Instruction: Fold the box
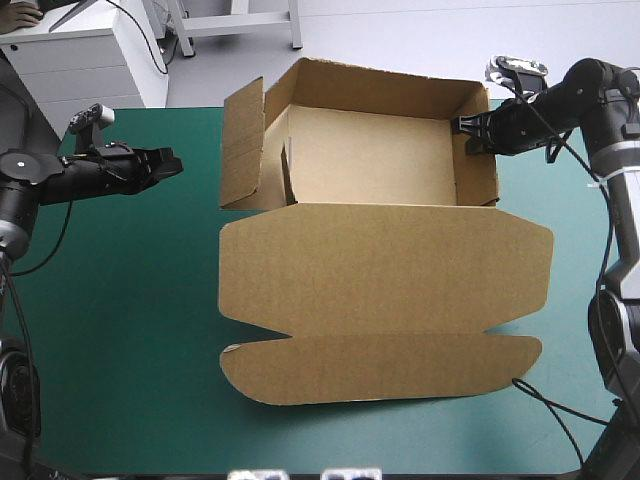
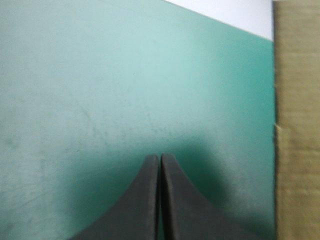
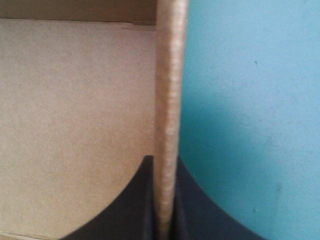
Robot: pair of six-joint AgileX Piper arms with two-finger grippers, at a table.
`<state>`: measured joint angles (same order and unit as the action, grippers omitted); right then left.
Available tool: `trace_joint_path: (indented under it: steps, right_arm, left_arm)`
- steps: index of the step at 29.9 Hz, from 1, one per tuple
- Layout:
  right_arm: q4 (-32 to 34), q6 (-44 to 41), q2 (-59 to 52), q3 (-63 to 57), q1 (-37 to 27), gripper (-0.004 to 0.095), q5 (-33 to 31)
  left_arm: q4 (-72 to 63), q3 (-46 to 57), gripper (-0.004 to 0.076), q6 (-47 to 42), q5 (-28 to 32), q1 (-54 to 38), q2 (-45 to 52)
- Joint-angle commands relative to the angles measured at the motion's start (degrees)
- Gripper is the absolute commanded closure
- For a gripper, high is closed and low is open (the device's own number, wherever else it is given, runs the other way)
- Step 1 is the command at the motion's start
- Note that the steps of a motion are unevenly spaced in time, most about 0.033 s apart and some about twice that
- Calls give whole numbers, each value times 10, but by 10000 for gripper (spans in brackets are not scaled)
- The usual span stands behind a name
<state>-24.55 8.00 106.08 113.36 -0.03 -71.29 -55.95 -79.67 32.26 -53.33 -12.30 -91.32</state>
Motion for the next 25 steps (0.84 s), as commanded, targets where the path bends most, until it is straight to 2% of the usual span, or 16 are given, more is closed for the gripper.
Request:
trace_joint_path:
  steps: [1, 7, 13, 20, 25]
  right_arm:
    - [-60, 9, -49, 18, -3, 922, -2]
    - [-98, 12, -62, 18, -3, 921, -2]
    - [-94, 16, -62, 18, 8, 921, -2]
    - [-86, 14, -57, 18, 24, 921, 14]
    - [-84, 9, -57, 18, 30, 921, 36]
  left_arm:
    - [-112, -17, 731, 35, -8, 0, 12]
    - [-134, -17, 731, 43, -33, 0, 9]
    - [-185, -17, 731, 60, -80, 0, 9]
    - [-254, -17, 731, 90, -168, 0, 12]
    - [-258, -19, 731, 93, -194, 0, 26]
